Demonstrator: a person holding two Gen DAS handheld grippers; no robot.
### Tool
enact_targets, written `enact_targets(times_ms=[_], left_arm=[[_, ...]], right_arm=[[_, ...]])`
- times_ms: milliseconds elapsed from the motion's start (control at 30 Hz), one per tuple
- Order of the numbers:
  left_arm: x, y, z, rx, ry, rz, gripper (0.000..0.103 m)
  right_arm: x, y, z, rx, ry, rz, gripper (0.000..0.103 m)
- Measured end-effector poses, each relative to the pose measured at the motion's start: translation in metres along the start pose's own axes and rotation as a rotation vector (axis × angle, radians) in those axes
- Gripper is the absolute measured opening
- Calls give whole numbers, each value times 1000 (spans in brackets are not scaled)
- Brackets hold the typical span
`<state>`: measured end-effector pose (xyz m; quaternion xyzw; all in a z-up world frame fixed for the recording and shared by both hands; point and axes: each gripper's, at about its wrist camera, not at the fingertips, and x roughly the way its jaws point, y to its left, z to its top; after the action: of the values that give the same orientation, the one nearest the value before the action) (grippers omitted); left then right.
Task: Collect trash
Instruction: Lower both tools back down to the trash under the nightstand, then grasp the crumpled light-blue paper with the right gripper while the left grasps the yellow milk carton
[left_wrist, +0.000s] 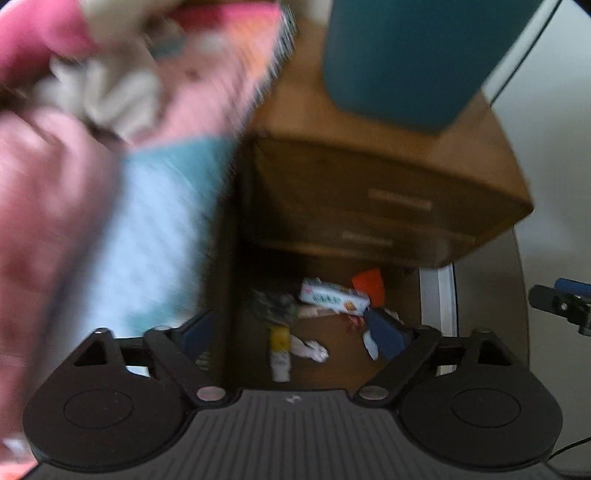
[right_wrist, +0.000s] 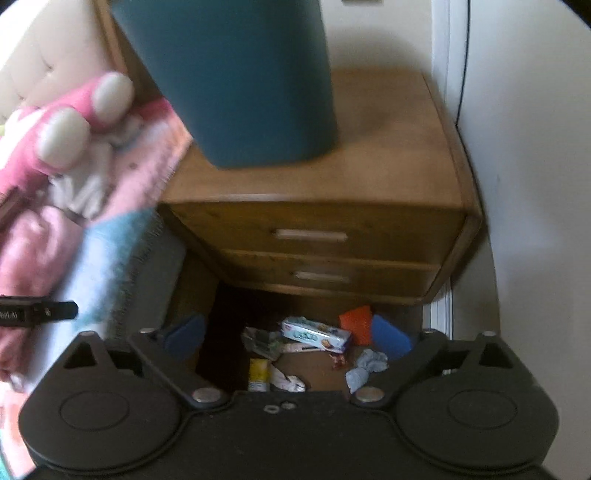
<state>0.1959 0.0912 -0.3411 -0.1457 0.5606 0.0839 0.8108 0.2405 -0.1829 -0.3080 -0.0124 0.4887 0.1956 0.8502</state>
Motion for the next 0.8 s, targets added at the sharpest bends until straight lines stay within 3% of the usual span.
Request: enact_targets(times_ms=[233, 433, 600, 800], left_arm=[[149, -13, -37, -35, 108, -20, 100], [277, -9, -75, -79, 222, 25, 100], [357, 8, -103, -139, 281, 83, 100], [430, 32, -120, -158, 319, 163, 100]], right_arm=[[114, -46, -52, 31, 80, -50, 103], [220, -83, -108, 44, 179, -75, 102], [308, -109, -151, 85, 259, -131, 98], [381, -132, -178, 137, 317, -139, 94]])
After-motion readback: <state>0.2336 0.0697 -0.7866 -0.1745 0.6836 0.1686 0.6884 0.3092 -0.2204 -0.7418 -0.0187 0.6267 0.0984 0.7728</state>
